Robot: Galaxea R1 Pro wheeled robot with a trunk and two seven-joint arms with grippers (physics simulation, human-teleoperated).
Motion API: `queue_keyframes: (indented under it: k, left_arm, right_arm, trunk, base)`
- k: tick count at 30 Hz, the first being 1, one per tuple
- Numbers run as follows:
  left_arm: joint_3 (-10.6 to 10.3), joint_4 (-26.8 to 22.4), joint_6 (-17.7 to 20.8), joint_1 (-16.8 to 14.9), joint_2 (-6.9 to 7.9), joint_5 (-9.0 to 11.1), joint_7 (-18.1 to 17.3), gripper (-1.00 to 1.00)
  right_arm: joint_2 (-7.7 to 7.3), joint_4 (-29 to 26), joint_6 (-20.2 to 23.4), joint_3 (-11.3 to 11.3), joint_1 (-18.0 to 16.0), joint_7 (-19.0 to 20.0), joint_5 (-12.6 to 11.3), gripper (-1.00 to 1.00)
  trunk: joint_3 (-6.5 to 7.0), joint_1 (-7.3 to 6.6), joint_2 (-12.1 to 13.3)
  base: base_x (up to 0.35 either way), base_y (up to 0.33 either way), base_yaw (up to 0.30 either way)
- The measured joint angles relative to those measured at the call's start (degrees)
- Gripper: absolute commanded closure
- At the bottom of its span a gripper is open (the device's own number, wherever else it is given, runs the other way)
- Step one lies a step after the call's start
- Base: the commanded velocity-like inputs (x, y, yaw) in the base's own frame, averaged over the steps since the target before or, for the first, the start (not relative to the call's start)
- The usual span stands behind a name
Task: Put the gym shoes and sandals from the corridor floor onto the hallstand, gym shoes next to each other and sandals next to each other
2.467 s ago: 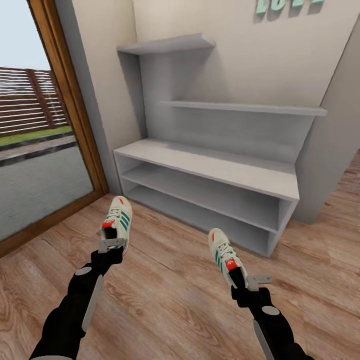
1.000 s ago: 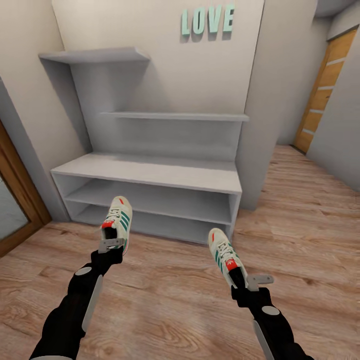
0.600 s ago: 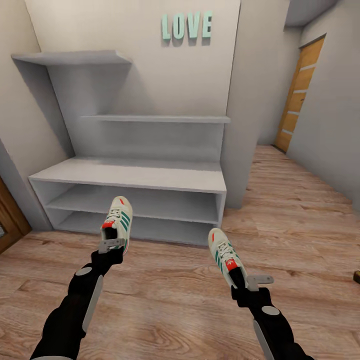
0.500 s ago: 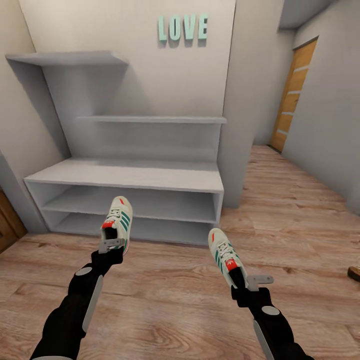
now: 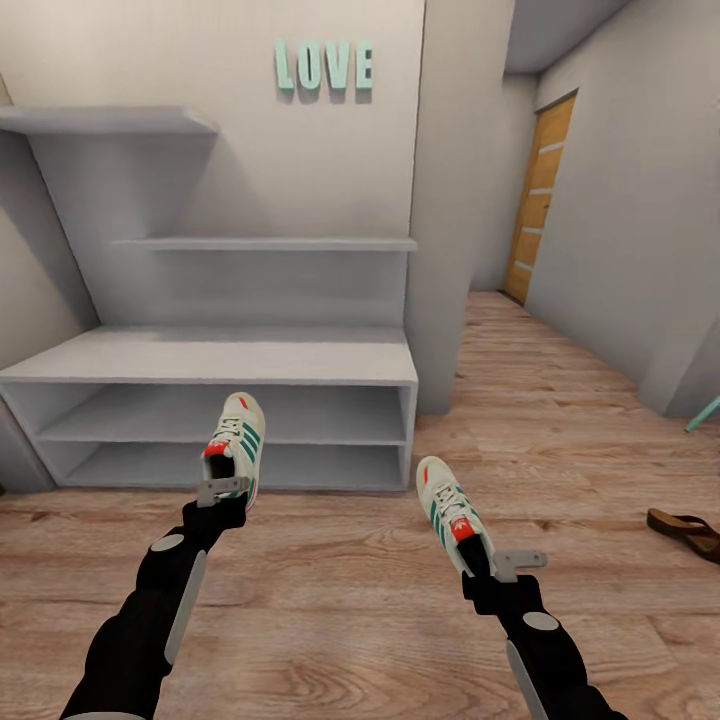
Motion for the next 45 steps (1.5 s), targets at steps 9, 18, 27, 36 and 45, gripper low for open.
queue_keyframes:
  k: [9,18,27,36,45]
  left_arm:
    - [0.0,0.1,0.0,0.1,0.00,0.0,0.0,1.00]
    - [-5.9,2.4,-0.6,0.1,-0.68,0.0,0.3,1.00]
    - [-6.3,6.8,-0.5,0.1,-0.81,0.1,0.4,1.00]
    - [-6.3,11.5,-0.3,0.1,-0.92,0.2,0.5,1.00]
    - [-6.3,16.2,3.4,-0.2,-1.59,0.2,0.4,1.00]
  right_arm:
    - [0.00,0.0,0.0,0.0,0.0,0.0,-0.4,1.00]
    - [-0.07,-0.2,0.0,-0.1,0.0,0.0,-0.2,1.00]
    - [-0.20,-0.3,0.1,-0.5,0.1,-0.1,-0.4,1.00]
    - [-0.68,-0.5,0.8,-31.2,0.2,0.5,-2.2,1.00]
    - [-11.55,-0.3,2.0,-43.1,0.2,2.6,-4.6,1.00]
  trunk:
    - [0.03,0.00,0.0]
    - [0.03,0.00,0.0]
    - [0.03,0.00,0.0]
    - [0.03,0.00,0.0]
    - [0.03,0.00,0.0]
  base:
    - [0.000,0.000,-0.010]
    - [0.000,0.000,0.000]
    - [0.000,0.000,0.000]
    - [0.000,0.000,0.000]
    - [0.000,0.000,0.000]
